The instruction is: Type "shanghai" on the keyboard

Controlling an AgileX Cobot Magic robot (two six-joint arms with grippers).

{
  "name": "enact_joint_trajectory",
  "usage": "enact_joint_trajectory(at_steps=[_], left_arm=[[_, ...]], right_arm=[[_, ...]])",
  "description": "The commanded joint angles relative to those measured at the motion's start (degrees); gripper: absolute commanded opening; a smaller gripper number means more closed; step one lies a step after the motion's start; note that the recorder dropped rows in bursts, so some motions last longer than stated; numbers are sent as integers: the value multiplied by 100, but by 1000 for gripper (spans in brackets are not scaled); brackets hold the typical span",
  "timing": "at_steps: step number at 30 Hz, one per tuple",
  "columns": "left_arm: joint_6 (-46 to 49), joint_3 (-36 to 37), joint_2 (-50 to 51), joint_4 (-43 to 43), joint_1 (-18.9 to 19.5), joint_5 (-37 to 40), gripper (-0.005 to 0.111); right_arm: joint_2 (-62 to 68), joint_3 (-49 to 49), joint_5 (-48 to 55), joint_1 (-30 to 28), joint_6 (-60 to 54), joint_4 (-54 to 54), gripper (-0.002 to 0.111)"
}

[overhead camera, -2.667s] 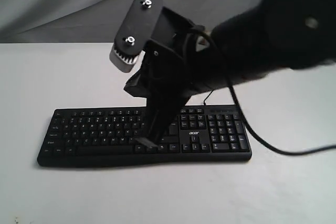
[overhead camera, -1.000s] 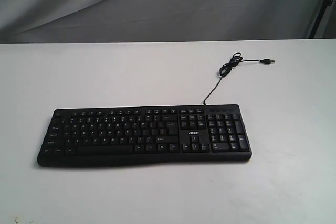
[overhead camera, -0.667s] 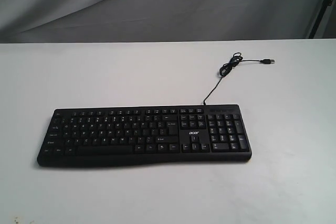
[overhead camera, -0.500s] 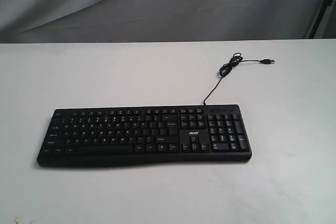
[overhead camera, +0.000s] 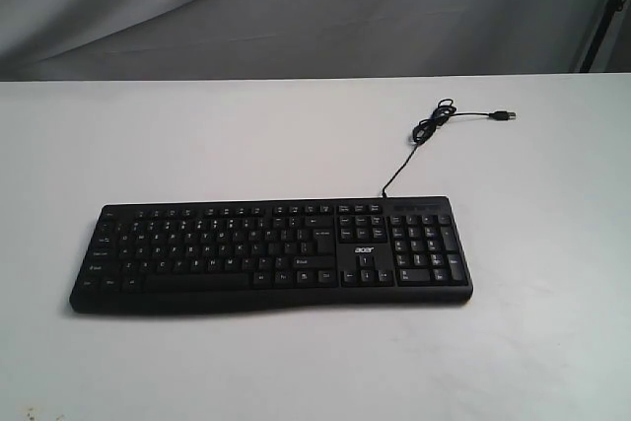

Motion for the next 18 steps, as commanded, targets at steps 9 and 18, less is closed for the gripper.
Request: enact_joint_trajectory(at_steps=[9,18], left_arm=[[-16,25,-20,4,-23,-27,0],[-16,25,-20,4,-23,-27,0]], right_arm=[[-384,5,159,-47,779,-768,0],[-417,73,957,-47,664,-1221,0]])
